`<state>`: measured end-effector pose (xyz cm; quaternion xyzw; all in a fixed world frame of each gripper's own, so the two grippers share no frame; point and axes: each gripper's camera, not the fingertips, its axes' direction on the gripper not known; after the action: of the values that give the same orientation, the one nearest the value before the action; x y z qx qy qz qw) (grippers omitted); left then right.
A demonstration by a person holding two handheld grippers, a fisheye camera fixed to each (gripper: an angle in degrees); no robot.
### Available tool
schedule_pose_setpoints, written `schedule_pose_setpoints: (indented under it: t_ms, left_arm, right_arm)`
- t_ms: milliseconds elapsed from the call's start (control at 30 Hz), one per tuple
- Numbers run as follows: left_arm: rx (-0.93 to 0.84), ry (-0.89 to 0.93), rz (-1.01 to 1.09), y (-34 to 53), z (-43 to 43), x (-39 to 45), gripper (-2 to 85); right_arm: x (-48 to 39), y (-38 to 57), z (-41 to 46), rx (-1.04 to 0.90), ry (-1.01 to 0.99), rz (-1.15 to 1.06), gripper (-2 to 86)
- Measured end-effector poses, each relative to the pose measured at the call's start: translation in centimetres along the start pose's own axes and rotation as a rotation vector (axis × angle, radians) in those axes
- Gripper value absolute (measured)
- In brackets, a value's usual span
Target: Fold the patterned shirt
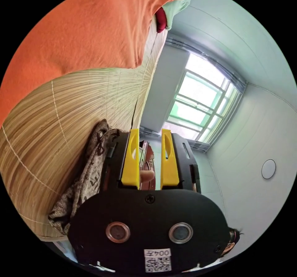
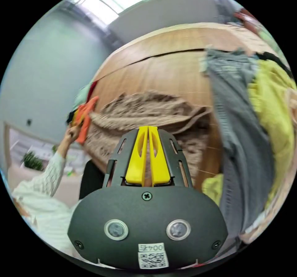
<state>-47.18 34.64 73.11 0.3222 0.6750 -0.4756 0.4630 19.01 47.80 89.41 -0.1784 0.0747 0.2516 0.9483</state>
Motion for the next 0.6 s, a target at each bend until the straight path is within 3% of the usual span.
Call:
schedule_pose_setpoints:
  t_ms: [33,100,233,300,400,467,600]
  left_arm:
    - [-0.064,-0.02,0.039,0.7,1.1,0.3,8.8]
    - [-0.16,-0.05,0.096,2.1,2.8,0.8,8.3]
    - [-0.288,-0.219,0.244,5.7,5.5,2.0,7.8]
    - [-0.327,-0.315,0.308,7.1,6.3,2.4,7.7]
    - [-0.359,-0.424,0.4,9.5,7.4,3.2,7.6]
    - [-0.378,-0.464,0.452,10.9,8.3,3.9,7.4]
    - [-0.463,-0.573,0.601,14.8,12.1,5.5,6.5]
  right_arm:
    - [-1.8,-0.7,2.3,-0.095,-0.133,-0.064,-0.3]
    - [-3.8,-1.9,5.9,-0.233,-0.208,-0.118,-0.5]
    - [-6.0,-6.1,12.0,-0.494,-0.085,-0.179,-0.7]
    - [-6.3,-8.6,12.3,-0.517,-0.027,-0.165,-0.7]
    - [-6.3,-13.6,10.2,-0.395,0.014,-0.094,-0.7]
    - [-6.0,-16.6,7.2,-0.196,0.002,-0.015,-0.7]
    - [-6.2,-16.8,3.3,-0.012,-0.007,0.042,-0.7]
